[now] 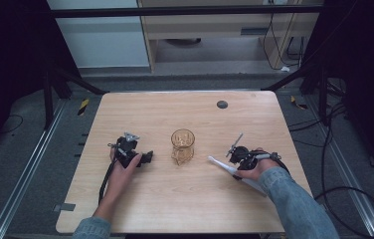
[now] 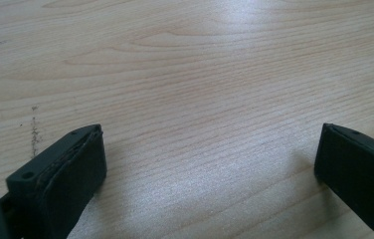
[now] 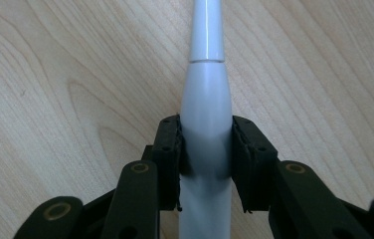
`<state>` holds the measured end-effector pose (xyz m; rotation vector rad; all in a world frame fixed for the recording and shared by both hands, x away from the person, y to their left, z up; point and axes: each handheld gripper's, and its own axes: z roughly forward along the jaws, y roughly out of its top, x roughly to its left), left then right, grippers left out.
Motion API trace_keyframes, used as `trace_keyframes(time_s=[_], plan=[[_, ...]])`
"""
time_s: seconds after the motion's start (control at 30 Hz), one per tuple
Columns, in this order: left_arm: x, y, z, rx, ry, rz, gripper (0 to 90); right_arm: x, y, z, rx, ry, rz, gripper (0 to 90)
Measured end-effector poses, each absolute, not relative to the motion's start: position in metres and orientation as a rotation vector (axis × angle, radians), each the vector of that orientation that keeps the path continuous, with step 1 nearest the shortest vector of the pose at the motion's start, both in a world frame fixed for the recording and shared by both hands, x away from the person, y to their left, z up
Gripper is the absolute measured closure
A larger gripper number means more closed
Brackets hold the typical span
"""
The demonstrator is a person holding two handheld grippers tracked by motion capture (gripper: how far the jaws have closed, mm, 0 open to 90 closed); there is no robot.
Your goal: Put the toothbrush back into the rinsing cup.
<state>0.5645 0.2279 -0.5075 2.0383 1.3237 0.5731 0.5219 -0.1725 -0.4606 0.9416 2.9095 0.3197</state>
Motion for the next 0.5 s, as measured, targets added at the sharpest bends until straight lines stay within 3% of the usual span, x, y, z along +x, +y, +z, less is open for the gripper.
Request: trace_keyframes(time_s=[0.5], plan=[[0.564, 0.228, -0.508, 2.038, 1.324, 0.573, 0.0, 0.531, -0.175, -0.436, 0.949, 2.866, 0.322, 66.7]])
